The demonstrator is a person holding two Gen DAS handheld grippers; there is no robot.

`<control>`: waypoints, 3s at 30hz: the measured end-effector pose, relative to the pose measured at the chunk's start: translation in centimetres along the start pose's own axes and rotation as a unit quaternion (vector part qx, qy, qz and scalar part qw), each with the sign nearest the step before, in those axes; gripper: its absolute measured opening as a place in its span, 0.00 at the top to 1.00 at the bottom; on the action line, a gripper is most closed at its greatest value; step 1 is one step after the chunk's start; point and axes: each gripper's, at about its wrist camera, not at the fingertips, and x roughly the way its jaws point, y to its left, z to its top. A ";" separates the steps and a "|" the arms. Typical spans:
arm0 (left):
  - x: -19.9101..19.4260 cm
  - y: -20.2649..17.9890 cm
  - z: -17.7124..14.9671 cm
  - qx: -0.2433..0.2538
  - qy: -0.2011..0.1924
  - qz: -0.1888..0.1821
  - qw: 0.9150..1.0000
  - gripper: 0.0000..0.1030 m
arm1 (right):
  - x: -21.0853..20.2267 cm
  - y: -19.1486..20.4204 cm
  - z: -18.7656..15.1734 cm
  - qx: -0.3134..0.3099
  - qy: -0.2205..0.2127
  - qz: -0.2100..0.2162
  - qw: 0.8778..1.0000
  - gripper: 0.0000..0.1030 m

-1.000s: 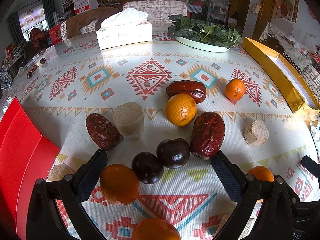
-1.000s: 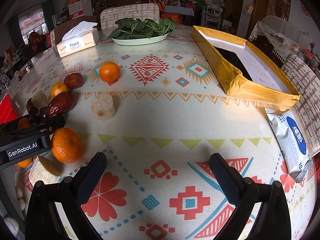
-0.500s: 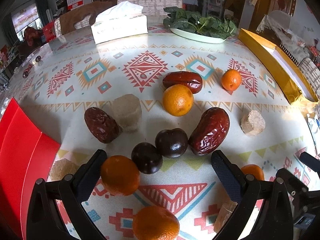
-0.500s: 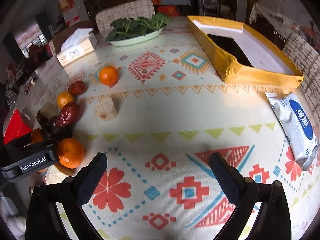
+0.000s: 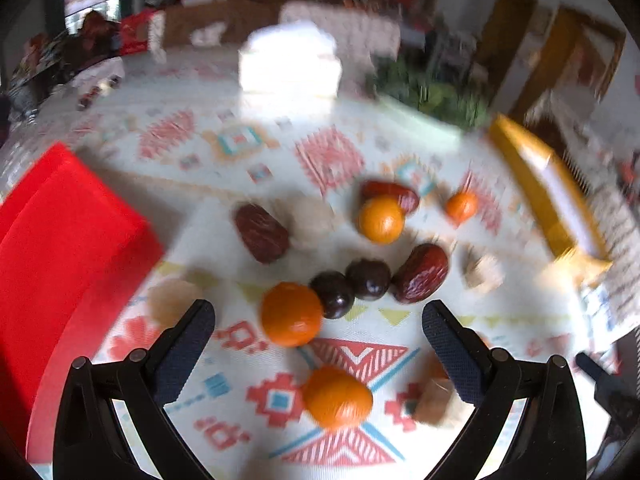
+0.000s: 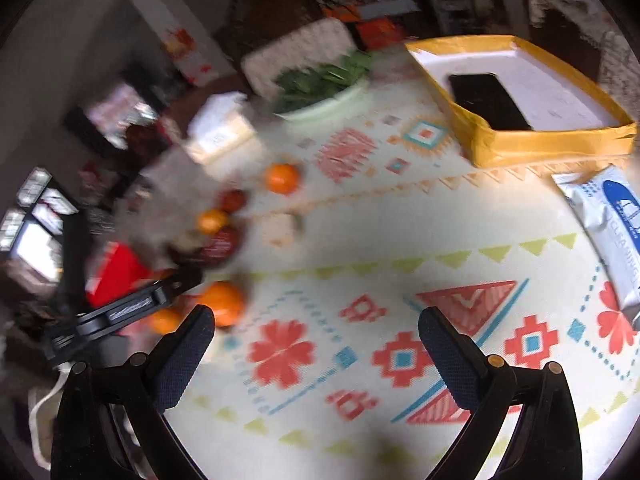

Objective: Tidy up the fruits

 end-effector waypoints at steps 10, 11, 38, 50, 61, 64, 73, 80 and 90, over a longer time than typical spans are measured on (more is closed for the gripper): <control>-14.5 0.9 -2.0 0.009 -0.245 0.035 0.969 0.00 | -4.1 1.8 -1.4 0.025 -0.015 0.302 0.953 0.00; -15.2 0.7 -2.3 0.014 -0.256 0.042 0.966 0.00 | -4.3 2.1 -1.5 0.023 -0.014 0.326 0.945 0.00; -9.4 6.4 -4.4 0.017 -0.138 0.038 0.990 0.00 | 1.6 7.9 -2.0 -0.134 -0.016 -0.023 0.991 0.00; -6.2 5.8 -4.5 0.041 -0.078 0.029 0.996 0.16 | 8.1 10.2 -3.3 -0.165 0.049 -0.053 0.984 0.04; -5.0 4.6 -4.7 0.070 -0.061 0.044 0.995 0.16 | 8.7 11.7 -4.1 -0.190 0.039 -0.082 0.978 0.15; -4.9 4.8 -4.6 0.068 -0.058 0.048 0.995 0.16 | 9.0 11.7 -4.1 -0.187 0.047 -0.081 0.978 0.16; -10.8 12.8 -2.4 -0.001 -0.125 0.127 0.984 0.16 | 7.1 10.2 -3.9 -0.168 0.036 -0.087 0.981 0.11; -12.7 14.7 -3.9 -0.028 -0.138 0.113 0.984 0.16 | 5.4 7.3 -2.1 -0.085 0.034 -0.042 0.995 0.10; -12.6 16.3 -4.6 -0.058 -0.139 0.149 0.977 0.16 | 0.1 5.2 -0.6 -0.036 -0.034 -0.081 0.995 0.10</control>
